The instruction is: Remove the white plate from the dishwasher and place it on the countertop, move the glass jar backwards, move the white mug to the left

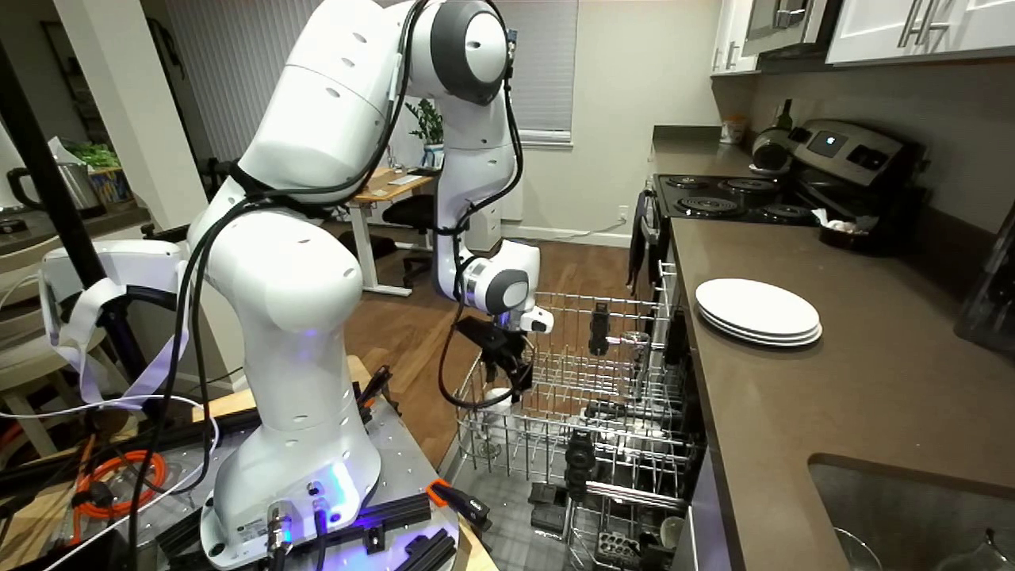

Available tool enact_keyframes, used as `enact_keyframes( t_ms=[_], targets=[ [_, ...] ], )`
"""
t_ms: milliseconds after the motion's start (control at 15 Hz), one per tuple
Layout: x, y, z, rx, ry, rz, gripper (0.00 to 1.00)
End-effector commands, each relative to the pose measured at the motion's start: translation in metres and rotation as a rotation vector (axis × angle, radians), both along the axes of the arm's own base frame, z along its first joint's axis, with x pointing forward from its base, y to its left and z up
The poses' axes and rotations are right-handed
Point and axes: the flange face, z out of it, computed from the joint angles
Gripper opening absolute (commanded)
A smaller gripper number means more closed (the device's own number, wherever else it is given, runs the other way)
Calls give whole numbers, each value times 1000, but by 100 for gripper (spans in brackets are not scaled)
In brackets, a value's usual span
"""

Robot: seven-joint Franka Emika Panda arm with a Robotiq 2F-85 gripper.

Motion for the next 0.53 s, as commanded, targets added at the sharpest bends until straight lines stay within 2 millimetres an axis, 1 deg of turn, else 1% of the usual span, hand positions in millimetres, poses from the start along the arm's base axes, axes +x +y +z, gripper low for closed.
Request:
enact_keyframes(
  t_ms=[0, 67, 133, 400, 467],
  targets=[
    [-19, 7, 5, -7, 18, -39, 93],
    [-23, 7, 4, -7, 22, -45, 74],
    [-26, 7, 4, -8, 25, -49, 67],
    [-33, 2, 6, -13, 27, -81, 42],
    [-35, 1, 7, -14, 26, -87, 45]
  ],
)
